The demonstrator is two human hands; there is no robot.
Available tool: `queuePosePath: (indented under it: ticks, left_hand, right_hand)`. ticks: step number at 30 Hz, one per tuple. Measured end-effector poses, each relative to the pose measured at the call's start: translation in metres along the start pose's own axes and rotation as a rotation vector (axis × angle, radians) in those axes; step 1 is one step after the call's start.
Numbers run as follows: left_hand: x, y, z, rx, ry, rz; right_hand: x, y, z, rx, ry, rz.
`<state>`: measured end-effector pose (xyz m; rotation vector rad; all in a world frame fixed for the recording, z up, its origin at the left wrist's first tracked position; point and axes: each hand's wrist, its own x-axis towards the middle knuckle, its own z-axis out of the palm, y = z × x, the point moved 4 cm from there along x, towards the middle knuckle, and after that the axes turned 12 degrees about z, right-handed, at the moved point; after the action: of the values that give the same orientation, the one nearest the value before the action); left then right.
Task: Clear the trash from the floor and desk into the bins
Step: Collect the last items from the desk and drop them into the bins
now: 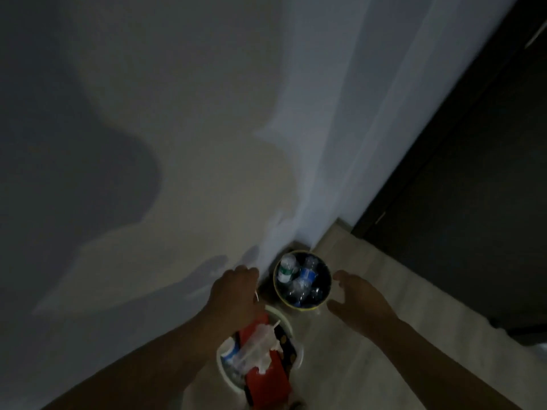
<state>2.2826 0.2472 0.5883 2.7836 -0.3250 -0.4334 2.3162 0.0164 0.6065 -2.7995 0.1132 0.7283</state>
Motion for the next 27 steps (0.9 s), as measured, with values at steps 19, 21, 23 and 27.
queuePosePath:
  ticks: [19, 21, 23, 27]
  left_hand:
    - [-0.177, 0.213, -0.472, 0.37, 0.963, 0.154]
    - [-0.197, 0.227, -0.479, 0.432, 0.999, 0.107]
    - [-0.216, 0.237, -0.479, 0.464, 1.009, 0.042]
    - [-0.263, 0.244, -0.478, 0.53, 1.011, -0.133]
  right_hand:
    - [-0.234, -0.114, -0.44, -0.011, 0.812, -0.817]
    - [-0.247, -0.121, -0.458, 0.014, 0.836, -0.922]
    - [-0.259, -0.133, -0.467, 0.029, 0.832, -1.031]
    - [-0.285, -0.162, -0.47, 0.072, 0.779, -1.232]
